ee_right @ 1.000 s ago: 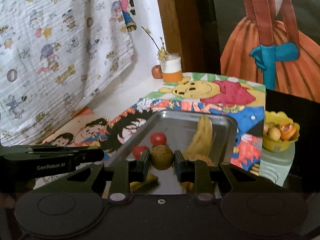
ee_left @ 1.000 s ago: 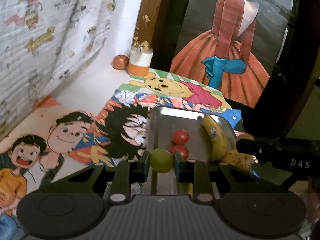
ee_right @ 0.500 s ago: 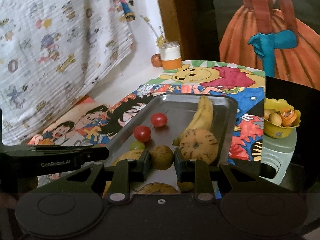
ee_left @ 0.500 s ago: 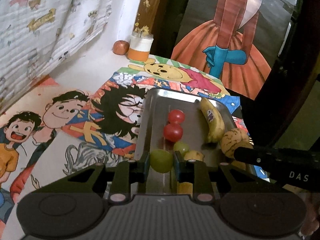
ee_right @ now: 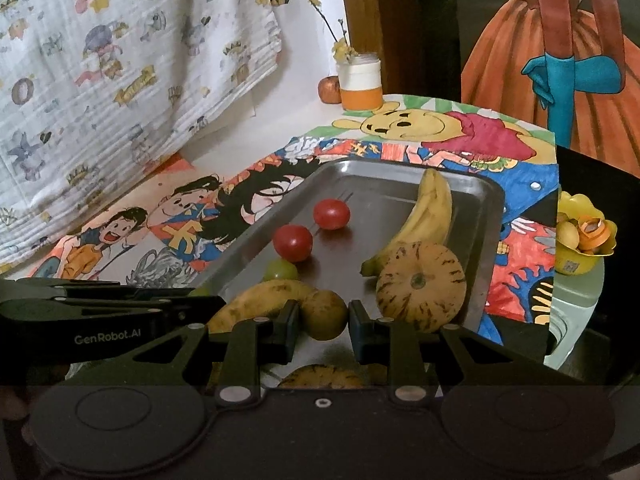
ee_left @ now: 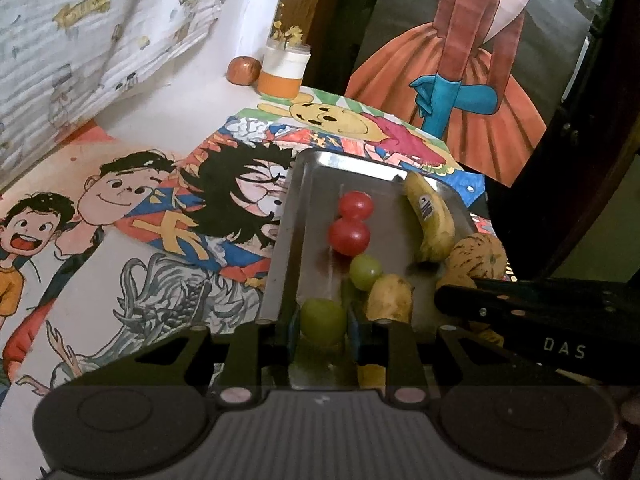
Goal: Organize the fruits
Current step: 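Carry the nut over the tray with the right gripper while the left carries the grape, then open the right gripper to drop the nut while the left releases the grape on the tray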
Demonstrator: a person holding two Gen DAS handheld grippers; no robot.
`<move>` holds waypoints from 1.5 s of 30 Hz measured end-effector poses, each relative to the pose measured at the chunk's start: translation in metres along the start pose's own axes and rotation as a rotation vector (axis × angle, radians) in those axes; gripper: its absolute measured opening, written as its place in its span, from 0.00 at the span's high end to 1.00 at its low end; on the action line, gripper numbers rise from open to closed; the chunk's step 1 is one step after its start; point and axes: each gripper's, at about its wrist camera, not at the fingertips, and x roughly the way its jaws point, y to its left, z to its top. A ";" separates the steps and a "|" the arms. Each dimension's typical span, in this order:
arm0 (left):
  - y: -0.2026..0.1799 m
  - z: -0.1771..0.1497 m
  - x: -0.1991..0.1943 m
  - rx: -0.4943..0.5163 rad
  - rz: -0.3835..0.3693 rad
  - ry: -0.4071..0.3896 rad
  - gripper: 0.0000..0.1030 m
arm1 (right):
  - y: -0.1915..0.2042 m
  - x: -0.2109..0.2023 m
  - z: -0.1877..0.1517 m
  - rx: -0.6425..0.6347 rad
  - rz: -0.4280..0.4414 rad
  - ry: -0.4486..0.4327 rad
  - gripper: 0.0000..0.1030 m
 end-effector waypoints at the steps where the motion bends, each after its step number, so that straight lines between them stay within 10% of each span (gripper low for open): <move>1: 0.000 0.000 0.001 -0.002 0.000 0.003 0.73 | 0.000 0.001 0.000 0.001 0.001 0.005 0.72; 45: 0.002 -0.003 0.007 -0.006 -0.011 0.018 0.72 | -0.002 0.009 -0.003 0.032 0.010 0.036 0.66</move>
